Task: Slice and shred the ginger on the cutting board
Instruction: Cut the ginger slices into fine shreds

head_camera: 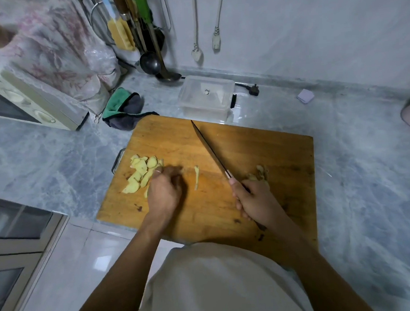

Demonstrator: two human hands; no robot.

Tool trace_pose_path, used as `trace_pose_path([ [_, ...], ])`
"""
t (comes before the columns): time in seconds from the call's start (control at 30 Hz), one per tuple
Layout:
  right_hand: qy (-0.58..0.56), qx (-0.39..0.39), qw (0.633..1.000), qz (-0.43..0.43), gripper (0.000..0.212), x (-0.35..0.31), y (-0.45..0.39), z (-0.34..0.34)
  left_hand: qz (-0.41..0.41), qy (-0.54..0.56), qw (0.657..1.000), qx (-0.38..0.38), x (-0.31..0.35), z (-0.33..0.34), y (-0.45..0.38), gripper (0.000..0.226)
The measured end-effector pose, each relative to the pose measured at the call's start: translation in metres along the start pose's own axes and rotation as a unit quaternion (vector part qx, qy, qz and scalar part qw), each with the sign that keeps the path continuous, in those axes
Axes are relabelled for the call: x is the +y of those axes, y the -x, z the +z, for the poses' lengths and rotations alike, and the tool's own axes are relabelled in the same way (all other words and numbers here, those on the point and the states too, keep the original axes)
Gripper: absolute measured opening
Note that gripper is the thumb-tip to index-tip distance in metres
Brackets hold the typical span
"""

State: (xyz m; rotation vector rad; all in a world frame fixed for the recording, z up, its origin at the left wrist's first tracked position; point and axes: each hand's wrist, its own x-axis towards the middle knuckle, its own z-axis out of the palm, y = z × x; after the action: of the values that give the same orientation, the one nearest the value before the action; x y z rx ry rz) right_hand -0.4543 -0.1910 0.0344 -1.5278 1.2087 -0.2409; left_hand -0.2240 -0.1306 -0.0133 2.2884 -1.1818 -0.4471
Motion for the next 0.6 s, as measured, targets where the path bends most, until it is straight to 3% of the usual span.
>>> trace_pose_path([
  [0.13, 0.003, -0.002, 1.0, -0.001, 0.052, -0.007, -0.003, 0.001, 0.025, -0.112, 0.992, -0.055, -0.01, -0.011, -0.014, 0.029],
  [0.27, -0.002, -0.008, 1.0, 0.0, 0.051, -0.011, -0.004, 0.004, 0.056, -0.13, 0.988, -0.054, -0.007, -0.02, -0.021, 0.017],
  [0.37, -0.017, -0.016, 1.0, 0.004, 0.052, -0.009, -0.004, 0.003, -0.04, 0.026, 0.999, -0.016, -0.002, -0.022, -0.019, 0.01],
  [0.47, -0.02, -0.017, 1.0, 0.005, 0.05, -0.006, -0.003, 0.003, -0.175, 0.219, 0.958, -0.056, 0.015, -0.015, -0.017, 0.011],
  [0.6, -0.034, -0.013, 0.999, 0.016, 0.049, -0.005, -0.003, 0.004, -0.257, 0.317, 0.907, -0.109, 0.033, 0.003, -0.019, 0.013],
])
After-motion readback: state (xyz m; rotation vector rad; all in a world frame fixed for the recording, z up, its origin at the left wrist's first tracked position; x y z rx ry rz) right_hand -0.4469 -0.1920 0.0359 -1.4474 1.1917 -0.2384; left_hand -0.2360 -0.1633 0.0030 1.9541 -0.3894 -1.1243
